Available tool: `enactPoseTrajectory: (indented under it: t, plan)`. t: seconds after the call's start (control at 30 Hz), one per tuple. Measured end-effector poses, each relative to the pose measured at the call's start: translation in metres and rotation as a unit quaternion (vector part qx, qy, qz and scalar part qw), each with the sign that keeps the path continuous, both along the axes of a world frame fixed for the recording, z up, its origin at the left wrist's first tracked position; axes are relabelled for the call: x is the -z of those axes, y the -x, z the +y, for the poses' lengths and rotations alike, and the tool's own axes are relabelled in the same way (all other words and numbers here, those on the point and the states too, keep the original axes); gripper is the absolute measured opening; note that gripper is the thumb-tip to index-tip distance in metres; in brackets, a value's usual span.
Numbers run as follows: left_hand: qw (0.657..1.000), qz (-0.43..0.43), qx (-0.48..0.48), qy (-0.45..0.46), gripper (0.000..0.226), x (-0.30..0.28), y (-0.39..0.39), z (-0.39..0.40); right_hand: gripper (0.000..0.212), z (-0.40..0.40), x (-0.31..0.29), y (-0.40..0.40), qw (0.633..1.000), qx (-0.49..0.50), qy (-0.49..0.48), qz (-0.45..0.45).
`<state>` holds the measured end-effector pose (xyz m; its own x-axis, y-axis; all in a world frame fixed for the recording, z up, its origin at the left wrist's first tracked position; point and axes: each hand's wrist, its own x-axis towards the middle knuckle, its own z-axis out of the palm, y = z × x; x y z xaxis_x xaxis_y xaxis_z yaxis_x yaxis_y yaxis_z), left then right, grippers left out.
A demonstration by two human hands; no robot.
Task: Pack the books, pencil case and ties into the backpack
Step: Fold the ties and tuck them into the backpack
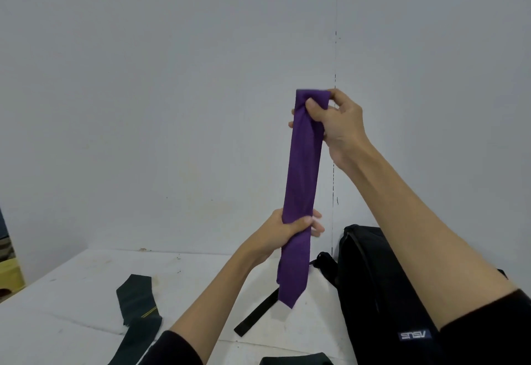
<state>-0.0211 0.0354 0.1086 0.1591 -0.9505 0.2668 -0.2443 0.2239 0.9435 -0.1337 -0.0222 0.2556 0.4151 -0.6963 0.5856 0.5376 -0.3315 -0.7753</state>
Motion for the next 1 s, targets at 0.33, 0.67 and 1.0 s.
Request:
enactPoseTrajectory:
  t: [0.33,0.67,1.0]
  plan:
    - [0.996,-0.004,0.017,-0.084,0.018,0.039,-0.012,0.003,0.007,-0.001,-0.012,0.009,1.000,0.010,-0.001,-0.021]
    - [0.979,0.094,0.078,-0.162,0.026,0.056,-0.018,0.010,0.005,0.002,-0.013,0.002,1.000,0.008,0.005,-0.019]
    - [0.999,0.023,-0.003,0.048,0.029,-0.036,-0.001,0.015,0.008,-0.003,-0.008,-0.005,1.000,-0.004,0.014,-0.002]
